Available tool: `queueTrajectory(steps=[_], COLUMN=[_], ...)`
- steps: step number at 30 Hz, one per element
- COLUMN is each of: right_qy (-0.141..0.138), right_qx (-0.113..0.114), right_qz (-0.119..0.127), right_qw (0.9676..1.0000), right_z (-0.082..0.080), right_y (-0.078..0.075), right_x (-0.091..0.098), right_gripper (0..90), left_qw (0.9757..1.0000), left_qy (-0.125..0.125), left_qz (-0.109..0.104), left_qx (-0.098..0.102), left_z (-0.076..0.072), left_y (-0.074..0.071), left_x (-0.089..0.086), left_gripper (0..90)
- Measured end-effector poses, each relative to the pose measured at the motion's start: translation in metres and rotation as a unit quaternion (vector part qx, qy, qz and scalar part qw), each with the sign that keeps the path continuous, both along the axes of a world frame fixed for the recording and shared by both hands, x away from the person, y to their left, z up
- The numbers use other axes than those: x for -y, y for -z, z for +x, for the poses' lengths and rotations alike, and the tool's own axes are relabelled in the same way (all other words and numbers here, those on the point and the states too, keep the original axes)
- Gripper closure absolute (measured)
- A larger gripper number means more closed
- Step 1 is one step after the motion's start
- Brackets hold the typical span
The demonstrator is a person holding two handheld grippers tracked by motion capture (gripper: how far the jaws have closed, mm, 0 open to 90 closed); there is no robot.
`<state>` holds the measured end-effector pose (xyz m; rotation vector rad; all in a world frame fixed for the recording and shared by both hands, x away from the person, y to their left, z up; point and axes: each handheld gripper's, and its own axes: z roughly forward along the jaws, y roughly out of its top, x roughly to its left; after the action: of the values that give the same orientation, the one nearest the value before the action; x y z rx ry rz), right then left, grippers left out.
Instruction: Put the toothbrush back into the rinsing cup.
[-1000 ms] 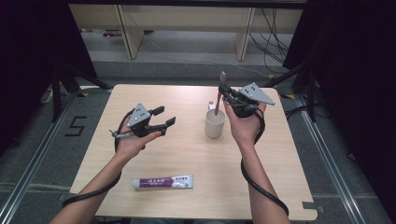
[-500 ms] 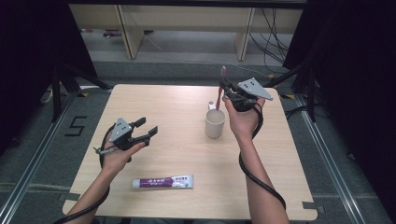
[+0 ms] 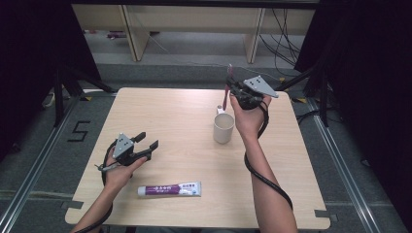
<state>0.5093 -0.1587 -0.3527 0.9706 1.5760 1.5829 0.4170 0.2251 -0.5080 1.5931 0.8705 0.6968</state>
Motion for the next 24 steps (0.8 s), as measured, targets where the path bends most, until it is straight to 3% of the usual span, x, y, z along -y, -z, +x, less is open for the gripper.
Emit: queueTrajectory(steps=[2,12,24], right_qy=[0.002,0.008,0.008], right_qx=[-0.004,-0.005,-0.011], right_qz=[0.003,0.0,-0.004], right_qw=[1.0,1.0,0.9999], right_z=[0.002,0.016,0.028], right_y=[0.0,-0.001,0.005], right_x=[-0.001,-0.006,-0.01], right_gripper=[84.3,84.2,84.2], left_qw=[0.9999,0.9998,0.9999], left_qy=[-0.001,-0.004,-0.007], left_qz=[-0.008,-0.015,-0.012], left_qx=[0.008,0.009,0.007], left_z=[0.002,0.003,0.003], left_y=[0.003,0.011,0.016], left_x=[-0.001,-0.003,-0.005], left_gripper=[35.4,35.3,35.2])
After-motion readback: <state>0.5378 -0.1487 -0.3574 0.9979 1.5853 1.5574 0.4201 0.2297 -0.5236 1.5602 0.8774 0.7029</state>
